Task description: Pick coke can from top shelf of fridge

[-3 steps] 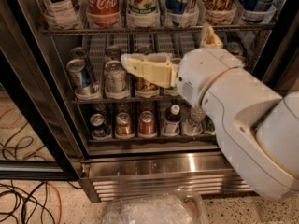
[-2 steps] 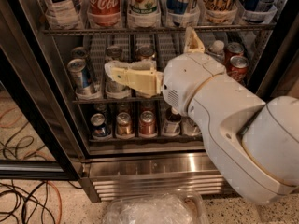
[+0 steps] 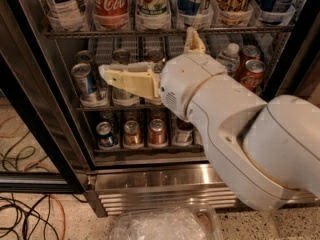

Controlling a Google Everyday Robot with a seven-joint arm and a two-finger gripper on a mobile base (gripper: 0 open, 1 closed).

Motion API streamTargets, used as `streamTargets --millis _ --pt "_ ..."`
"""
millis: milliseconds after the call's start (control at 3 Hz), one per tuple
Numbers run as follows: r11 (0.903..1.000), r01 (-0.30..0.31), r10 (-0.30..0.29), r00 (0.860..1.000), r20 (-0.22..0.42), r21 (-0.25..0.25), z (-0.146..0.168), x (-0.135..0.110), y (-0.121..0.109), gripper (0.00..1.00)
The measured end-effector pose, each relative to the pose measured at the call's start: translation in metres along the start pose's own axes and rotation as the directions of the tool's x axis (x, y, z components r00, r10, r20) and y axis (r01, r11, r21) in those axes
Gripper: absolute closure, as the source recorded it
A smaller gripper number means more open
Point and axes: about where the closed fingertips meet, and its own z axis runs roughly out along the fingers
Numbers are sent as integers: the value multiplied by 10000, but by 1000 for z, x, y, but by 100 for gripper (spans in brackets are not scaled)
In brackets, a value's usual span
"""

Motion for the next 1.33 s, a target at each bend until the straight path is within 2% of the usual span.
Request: streamTargets --millis 333,667,1000,1333 --pt "9973 -460 468 9988 115 -572 51 -5 9 0" --pt "9966 -472 490 9985 255 -674 53 -8 13 0" --pt "9943 -171 233 9981 578 -1056 68 -19 17 0" --pt "9853 229 -104 9972 746 -1693 94 -22 26 0"
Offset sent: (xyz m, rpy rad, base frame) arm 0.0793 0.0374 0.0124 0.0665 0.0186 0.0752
